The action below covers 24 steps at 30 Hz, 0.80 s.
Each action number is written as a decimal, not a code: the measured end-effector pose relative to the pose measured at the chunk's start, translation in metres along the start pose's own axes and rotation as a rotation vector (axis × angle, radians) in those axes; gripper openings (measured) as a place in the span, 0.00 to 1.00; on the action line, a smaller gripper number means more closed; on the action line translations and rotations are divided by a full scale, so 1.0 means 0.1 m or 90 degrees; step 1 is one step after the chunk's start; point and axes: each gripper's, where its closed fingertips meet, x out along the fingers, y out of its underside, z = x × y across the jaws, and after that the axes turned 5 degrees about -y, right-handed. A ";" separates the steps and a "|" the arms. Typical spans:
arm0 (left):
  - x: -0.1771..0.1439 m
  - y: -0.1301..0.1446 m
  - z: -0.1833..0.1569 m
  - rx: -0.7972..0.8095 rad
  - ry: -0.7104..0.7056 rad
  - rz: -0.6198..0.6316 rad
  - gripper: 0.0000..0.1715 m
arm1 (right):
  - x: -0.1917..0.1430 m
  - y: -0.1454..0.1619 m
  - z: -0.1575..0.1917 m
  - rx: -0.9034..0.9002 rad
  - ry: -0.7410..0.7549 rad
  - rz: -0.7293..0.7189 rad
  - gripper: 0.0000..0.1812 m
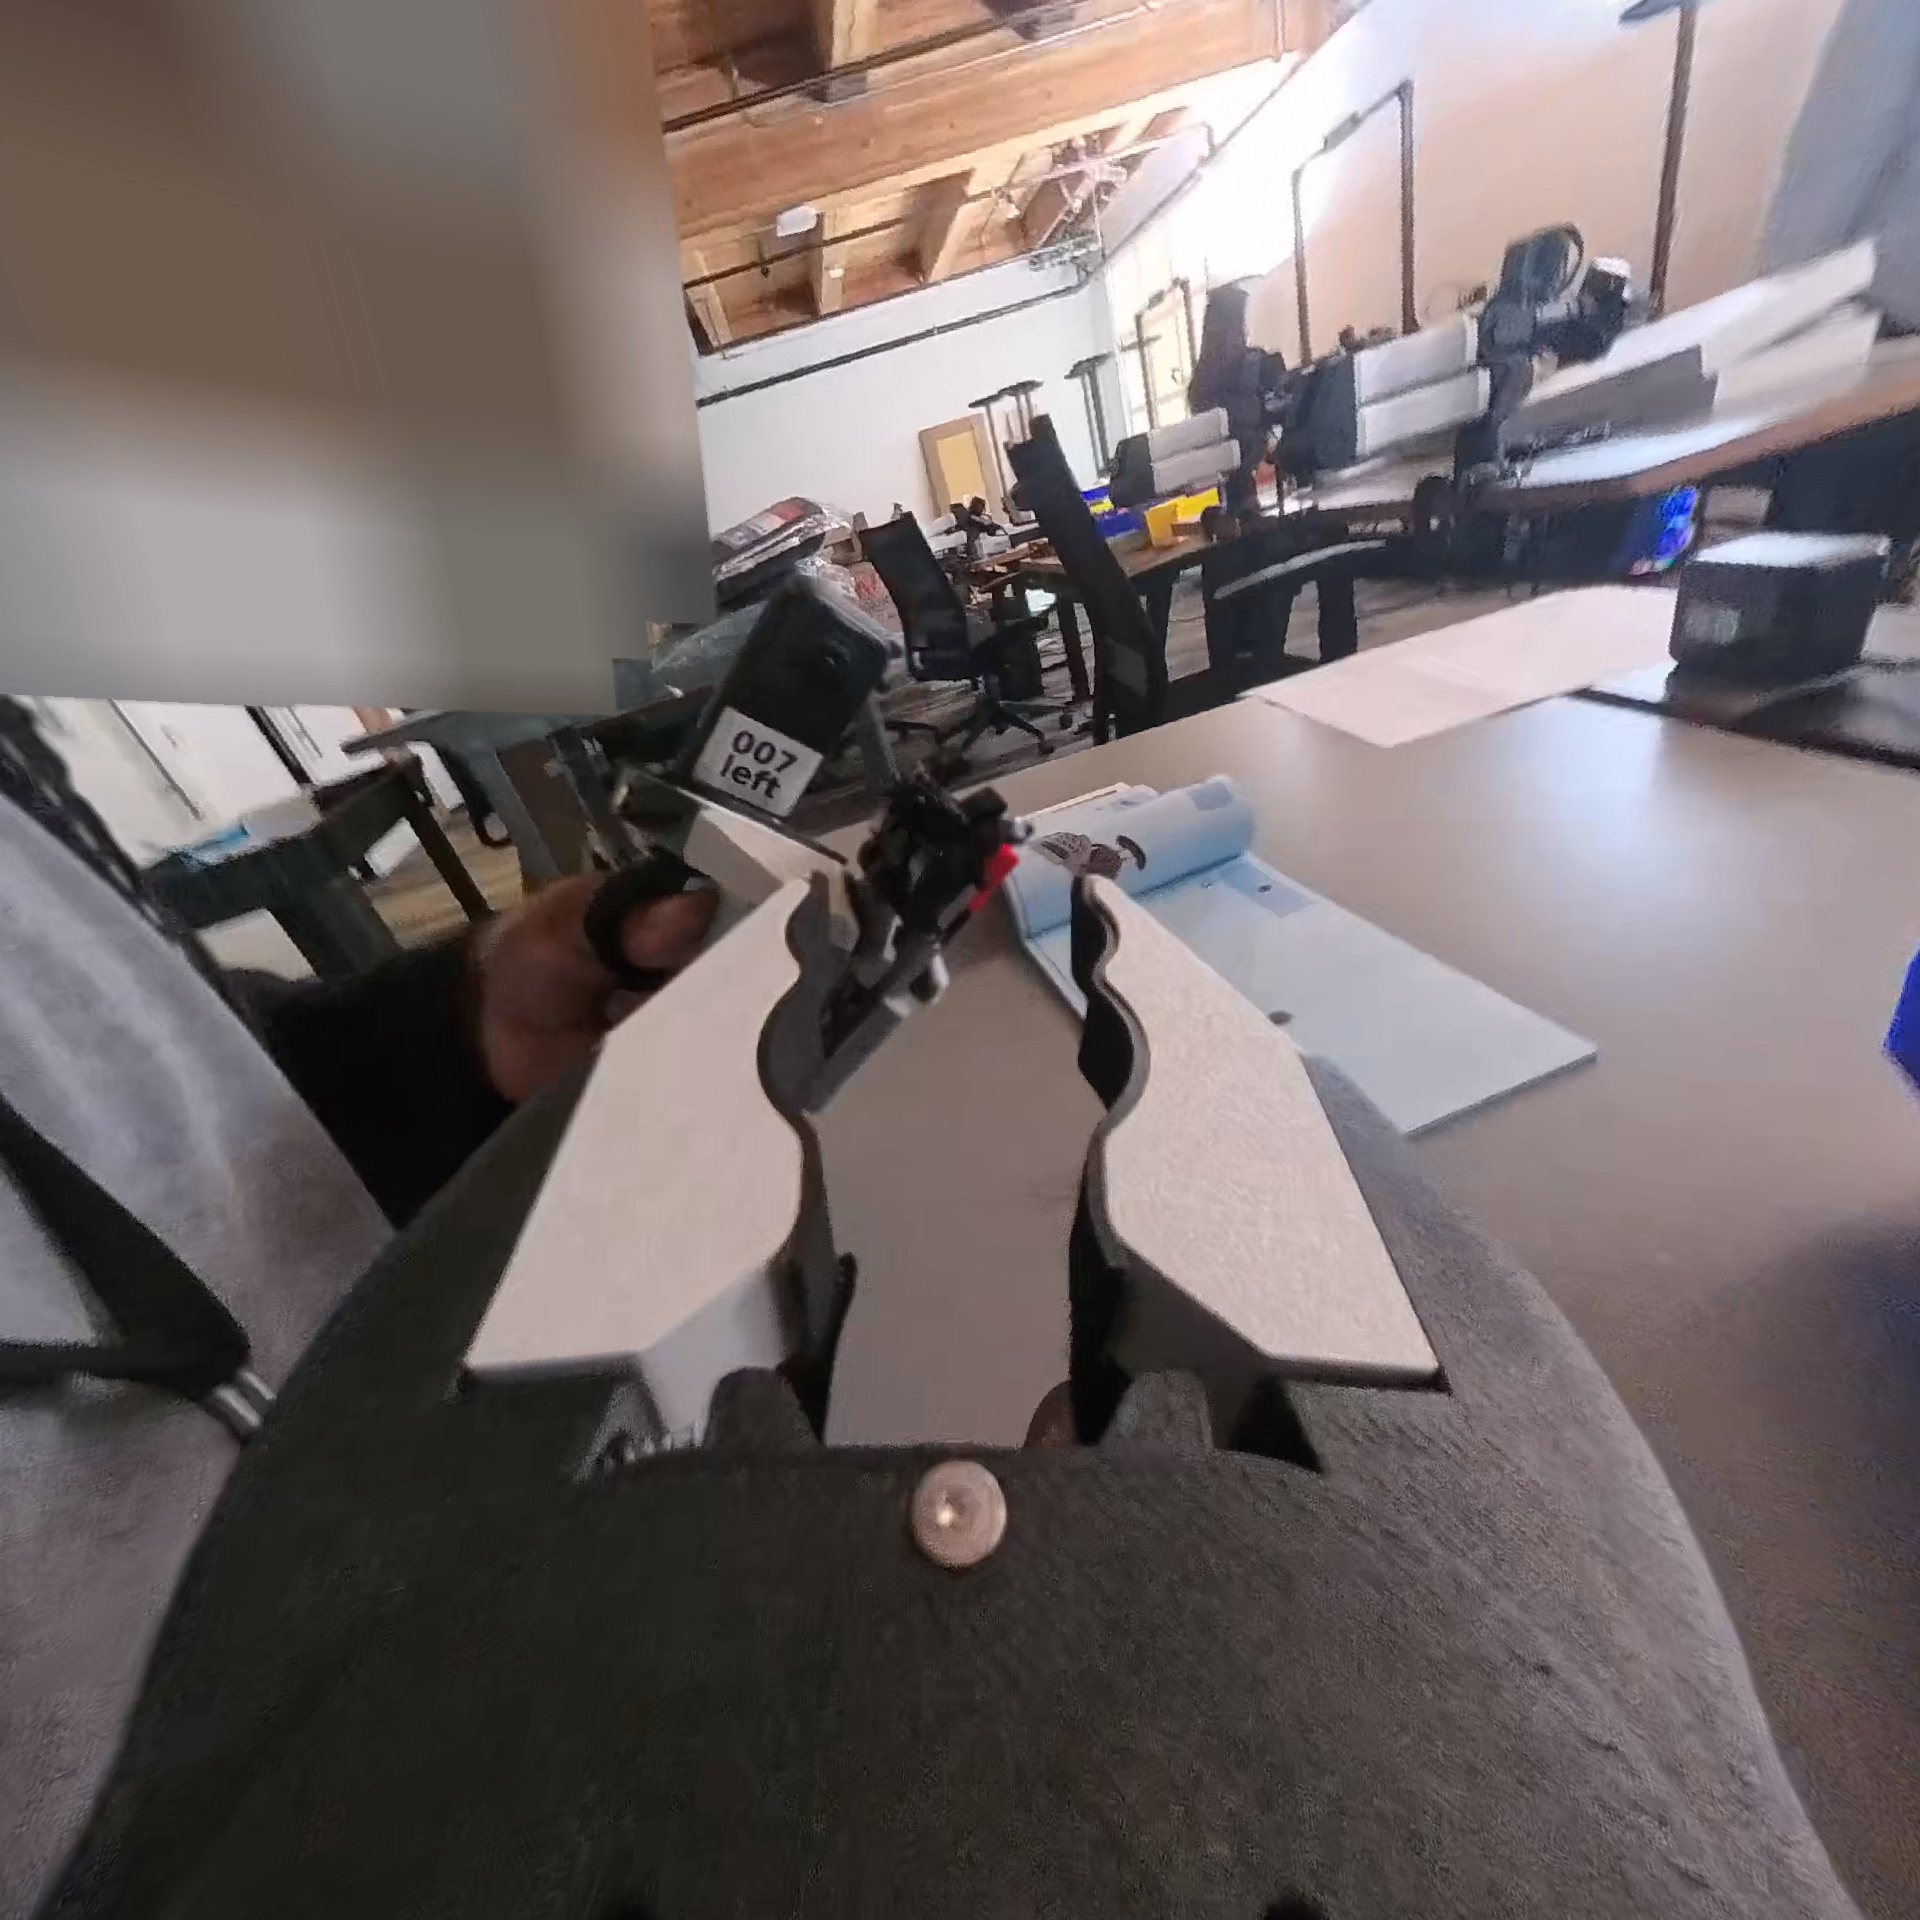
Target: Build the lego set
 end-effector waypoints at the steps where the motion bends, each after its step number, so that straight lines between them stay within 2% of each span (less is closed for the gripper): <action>1: -0.01 -0.03 0.00 0.020 0.002 -0.009 0.11 | 0.02 -0.01 0.00 0.030 -0.001 -0.003 0.28; 5: -0.04 -0.14 -0.01 0.102 0.012 -0.025 0.11 | 0.13 -0.09 0.09 0.111 -0.032 -0.004 0.29; 12: -0.10 -0.20 -0.09 0.215 0.033 -0.034 0.11 | 0.17 -0.21 0.11 0.171 -0.065 0.011 0.29; 24: -0.08 -0.11 -0.23 0.276 0.067 -0.023 0.11 | 0.18 -0.30 0.25 0.172 -0.134 0.012 0.30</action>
